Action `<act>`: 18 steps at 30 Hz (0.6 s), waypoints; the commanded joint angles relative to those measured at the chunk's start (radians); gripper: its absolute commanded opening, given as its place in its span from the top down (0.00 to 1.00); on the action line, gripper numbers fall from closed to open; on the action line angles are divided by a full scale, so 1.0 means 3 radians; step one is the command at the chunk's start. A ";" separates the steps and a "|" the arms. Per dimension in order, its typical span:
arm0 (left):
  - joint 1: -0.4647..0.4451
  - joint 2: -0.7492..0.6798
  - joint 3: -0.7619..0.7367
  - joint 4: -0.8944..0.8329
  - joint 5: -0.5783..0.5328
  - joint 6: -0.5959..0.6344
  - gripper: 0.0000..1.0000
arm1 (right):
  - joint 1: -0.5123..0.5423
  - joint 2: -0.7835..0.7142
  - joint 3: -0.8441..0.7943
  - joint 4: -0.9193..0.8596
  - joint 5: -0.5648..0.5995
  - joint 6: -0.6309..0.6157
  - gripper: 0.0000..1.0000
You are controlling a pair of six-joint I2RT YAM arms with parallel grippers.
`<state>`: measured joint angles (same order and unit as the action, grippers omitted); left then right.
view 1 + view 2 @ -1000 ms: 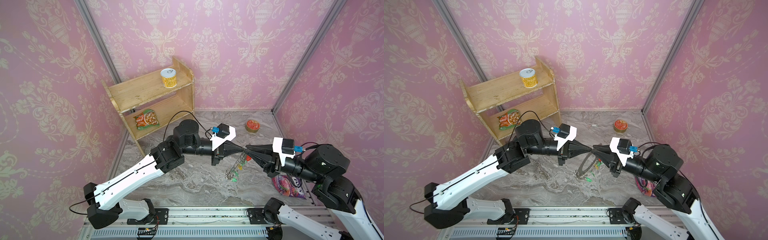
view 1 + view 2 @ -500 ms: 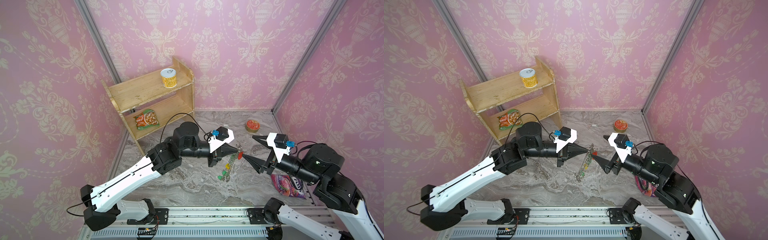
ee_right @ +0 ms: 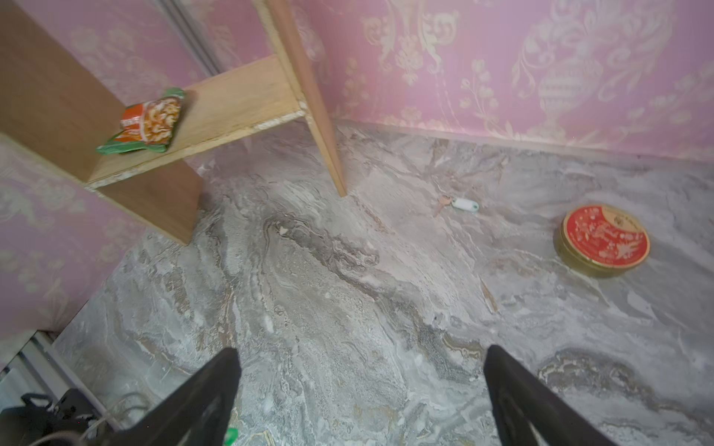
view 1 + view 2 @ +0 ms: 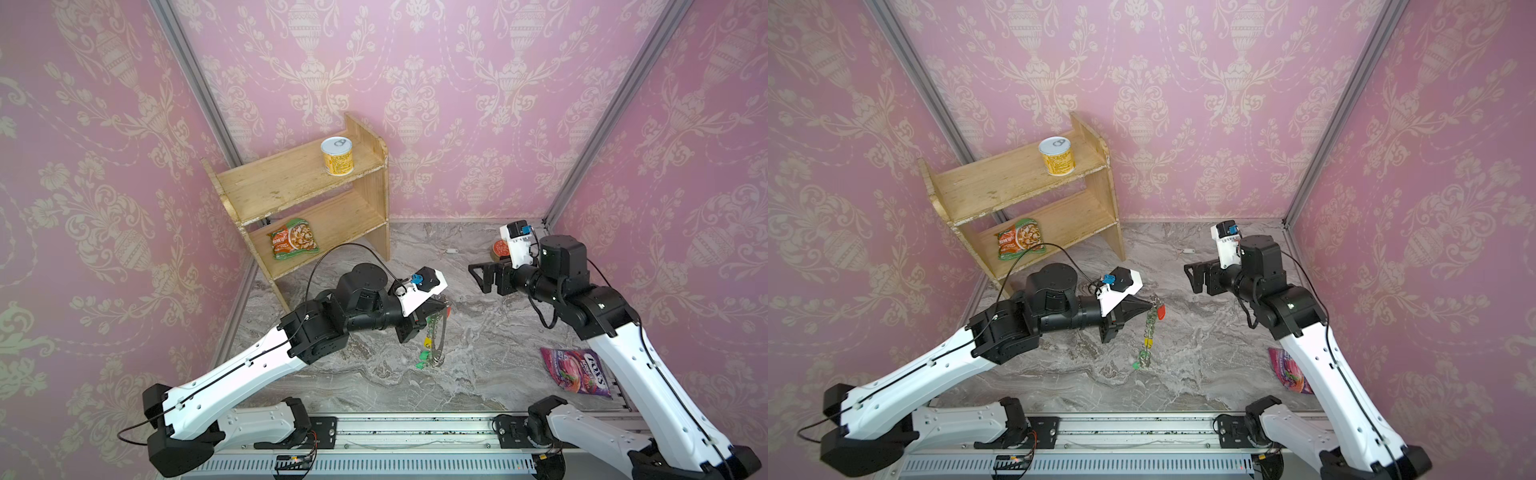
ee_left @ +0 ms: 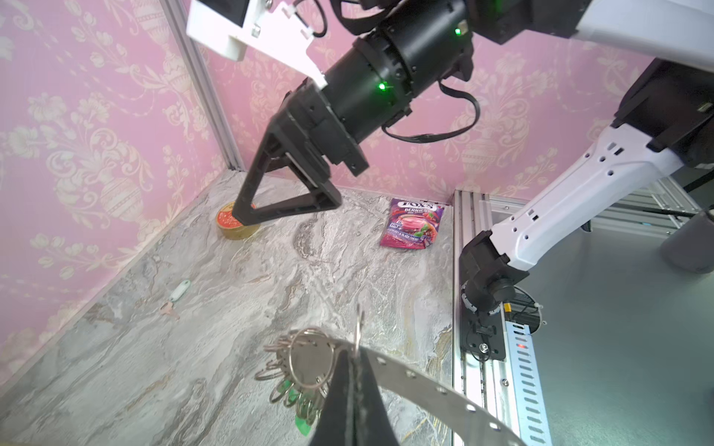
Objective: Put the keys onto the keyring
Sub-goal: 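Open the right gripper and swing it toward the white-tagged key on the table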
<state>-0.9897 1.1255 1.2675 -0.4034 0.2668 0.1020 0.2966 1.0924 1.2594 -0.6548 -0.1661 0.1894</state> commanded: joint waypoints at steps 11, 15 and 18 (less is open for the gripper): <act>0.0022 -0.0390 -0.0311 -0.0046 -0.0481 -0.0194 1.00 | -0.0273 0.1580 0.0310 0.0462 0.0062 0.0397 0.09; 0.0022 -0.0433 -0.0363 -0.0046 -0.0514 -0.0215 1.00 | -0.0269 0.2086 0.0573 0.0638 0.0126 0.0337 0.19; 0.0024 -0.0441 -0.0385 -0.0056 -0.0532 -0.0232 1.00 | -0.0273 0.2510 0.0893 0.0669 0.0074 0.0321 0.23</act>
<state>-0.9897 1.0142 1.1561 -0.4438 0.1326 0.0582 0.2161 1.7756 1.4448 -0.5022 -0.1493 0.2890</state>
